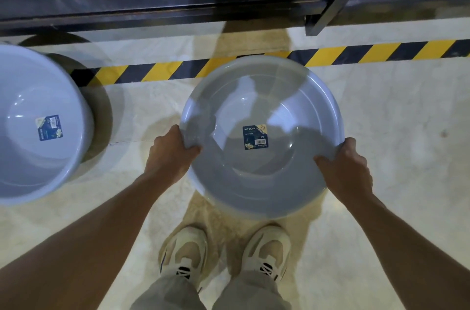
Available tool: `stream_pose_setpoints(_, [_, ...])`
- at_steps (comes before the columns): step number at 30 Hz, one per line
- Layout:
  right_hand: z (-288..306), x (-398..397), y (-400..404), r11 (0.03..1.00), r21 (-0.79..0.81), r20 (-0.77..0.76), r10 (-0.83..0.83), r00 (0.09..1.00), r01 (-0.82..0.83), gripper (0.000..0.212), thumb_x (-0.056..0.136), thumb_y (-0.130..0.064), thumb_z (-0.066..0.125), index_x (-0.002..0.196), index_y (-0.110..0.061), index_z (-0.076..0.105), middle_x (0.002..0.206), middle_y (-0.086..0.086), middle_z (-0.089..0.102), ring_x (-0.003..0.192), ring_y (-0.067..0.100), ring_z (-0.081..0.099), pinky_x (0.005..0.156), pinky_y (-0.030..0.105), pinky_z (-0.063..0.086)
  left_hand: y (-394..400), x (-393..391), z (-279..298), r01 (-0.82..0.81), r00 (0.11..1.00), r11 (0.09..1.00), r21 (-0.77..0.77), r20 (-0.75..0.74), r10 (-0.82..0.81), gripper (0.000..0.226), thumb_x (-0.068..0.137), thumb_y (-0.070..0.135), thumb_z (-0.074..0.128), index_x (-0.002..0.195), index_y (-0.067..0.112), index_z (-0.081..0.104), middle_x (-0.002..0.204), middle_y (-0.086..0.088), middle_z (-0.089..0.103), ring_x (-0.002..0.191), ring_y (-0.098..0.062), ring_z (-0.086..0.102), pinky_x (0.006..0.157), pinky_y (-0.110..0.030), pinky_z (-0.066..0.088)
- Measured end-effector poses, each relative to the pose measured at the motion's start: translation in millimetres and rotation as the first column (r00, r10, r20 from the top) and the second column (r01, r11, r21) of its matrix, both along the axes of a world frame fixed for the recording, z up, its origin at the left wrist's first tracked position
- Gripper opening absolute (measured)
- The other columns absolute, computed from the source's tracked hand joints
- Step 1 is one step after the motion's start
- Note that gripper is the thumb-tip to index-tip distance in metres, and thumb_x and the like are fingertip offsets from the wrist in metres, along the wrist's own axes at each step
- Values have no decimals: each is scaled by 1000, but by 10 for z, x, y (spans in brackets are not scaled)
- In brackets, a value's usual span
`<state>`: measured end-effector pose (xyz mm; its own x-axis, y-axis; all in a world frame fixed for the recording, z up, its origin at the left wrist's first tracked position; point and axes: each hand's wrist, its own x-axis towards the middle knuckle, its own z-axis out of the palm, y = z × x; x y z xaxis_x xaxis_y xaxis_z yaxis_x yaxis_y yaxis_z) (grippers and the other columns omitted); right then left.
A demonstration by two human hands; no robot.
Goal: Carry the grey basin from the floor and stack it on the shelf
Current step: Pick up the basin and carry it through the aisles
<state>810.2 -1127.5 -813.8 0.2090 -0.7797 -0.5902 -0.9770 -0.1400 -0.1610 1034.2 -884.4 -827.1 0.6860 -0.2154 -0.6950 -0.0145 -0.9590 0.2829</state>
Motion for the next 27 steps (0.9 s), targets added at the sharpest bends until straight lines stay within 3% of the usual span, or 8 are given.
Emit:
stream_pose_setpoints(4, [178, 29, -16, 999, 4, 62, 49, 997, -49, 37, 84, -28, 69, 98, -11, 39, 86, 15, 55, 75, 37, 48, 70, 43, 48, 105, 27, 161, 6, 1000, 1000, -15, 13, -6, 44, 83, 42, 72, 111, 10, 59, 100, -16, 68, 87, -41, 66, 70, -51, 61])
stream_pose_setpoints(9, [599, 192, 21, 997, 30, 72, 72, 995, -74, 33, 82, -28, 65, 101, -14, 42, 74, 1, 49, 67, 34, 53, 63, 40, 47, 270, 4, 553, -5, 996, 997, -77, 86, 12, 39, 86, 34, 73, 104, 2, 60, 91, -18, 69, 76, -41, 66, 64, -50, 60])
stream_pose_setpoints(12, [986, 322, 69, 991, 27, 115, 125, 985, -129, 31, 83, -29, 64, 99, -13, 43, 78, 6, 55, 65, 29, 53, 59, 40, 46, 430, 8, 928, -75, 991, 992, -102, 103, 85, 36, 86, 30, 73, 104, 1, 60, 92, -19, 68, 80, -42, 66, 66, -50, 60])
stream_pose_setpoints(18, [1859, 797, 328, 954, 12, 156, 295, 943, -300, 37, 87, -36, 65, 101, -9, 44, 91, 19, 63, 81, 43, 60, 68, 47, 53, 957, 188, 1732, -177, 975, 969, -170, 107, 197, 42, 84, 45, 74, 112, 16, 65, 98, -10, 72, 88, -36, 70, 69, -48, 61])
stream_pose_setpoints(25, [2522, 1644, 979, 907, 11, 226, 408, 884, -422, 40, 87, -41, 67, 96, -13, 39, 90, 15, 63, 80, 41, 60, 70, 47, 55, 1810, 609, 2406, -309, 932, 941, -135, 155, 328, 33, 86, 46, 73, 92, 18, 55, 84, -11, 73, 78, -38, 73, 70, -39, 57])
stream_pose_setpoints(27, [2641, 1870, 1195, 888, 12, 230, 444, 866, -459, 40, 87, -41, 66, 96, -14, 39, 88, 13, 62, 79, 40, 61, 70, 47, 55, 2074, 709, 2558, -351, 918, 929, -119, 153, 367, 35, 86, 44, 73, 100, 15, 58, 90, -13, 74, 81, -39, 72, 74, -42, 59])
